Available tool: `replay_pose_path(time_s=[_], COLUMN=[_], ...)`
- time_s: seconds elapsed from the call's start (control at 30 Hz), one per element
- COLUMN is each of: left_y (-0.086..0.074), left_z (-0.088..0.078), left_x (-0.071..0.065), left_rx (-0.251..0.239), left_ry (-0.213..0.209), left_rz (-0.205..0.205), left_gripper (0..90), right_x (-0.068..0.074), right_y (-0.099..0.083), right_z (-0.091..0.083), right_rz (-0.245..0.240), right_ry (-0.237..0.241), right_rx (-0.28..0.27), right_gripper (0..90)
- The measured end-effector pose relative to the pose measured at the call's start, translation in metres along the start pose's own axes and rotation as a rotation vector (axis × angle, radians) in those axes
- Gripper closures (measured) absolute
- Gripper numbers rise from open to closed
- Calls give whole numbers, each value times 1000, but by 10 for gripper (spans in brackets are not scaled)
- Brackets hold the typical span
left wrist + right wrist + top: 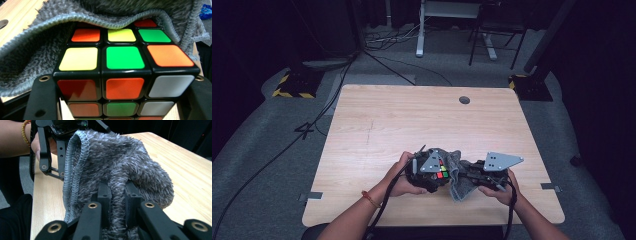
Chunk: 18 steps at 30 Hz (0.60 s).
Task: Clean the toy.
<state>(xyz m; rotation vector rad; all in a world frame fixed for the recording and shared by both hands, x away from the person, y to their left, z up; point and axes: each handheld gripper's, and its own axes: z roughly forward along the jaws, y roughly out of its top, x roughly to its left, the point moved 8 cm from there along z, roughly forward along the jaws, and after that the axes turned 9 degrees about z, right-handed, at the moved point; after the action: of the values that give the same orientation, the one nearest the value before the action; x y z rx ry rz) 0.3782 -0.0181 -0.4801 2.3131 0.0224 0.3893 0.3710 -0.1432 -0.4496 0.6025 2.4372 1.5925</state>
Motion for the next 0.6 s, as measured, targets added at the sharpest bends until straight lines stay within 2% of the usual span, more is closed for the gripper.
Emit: replay_pose_path(time_s=[0.1, 0.23, 0.33, 0.47, 0.6], left_y=[0, 2, 2, 1, 2], left_z=[5, 13, 14, 12, 3], left_x=[-1, -8, -10, -8, -5], left_rx=[19, 53, 58, 61, 26], left_ry=[-5, -11, -11, -7, -10], left_rz=[-8, 25, 31, 35, 16], left_gripper=[332, 332, 333, 334, 334], right_x=[3, 15, 20, 10, -9], right_y=[7, 11, 14, 11, 0], right_z=[-3, 5, 9, 11, 9], right_rz=[-15, -64, -77, -83, -25], right_ry=[-3, -10, -9, -62, -95], right_rx=[-8, 18, 22, 55, 80], right_gripper=[792, 790, 789, 789, 790])
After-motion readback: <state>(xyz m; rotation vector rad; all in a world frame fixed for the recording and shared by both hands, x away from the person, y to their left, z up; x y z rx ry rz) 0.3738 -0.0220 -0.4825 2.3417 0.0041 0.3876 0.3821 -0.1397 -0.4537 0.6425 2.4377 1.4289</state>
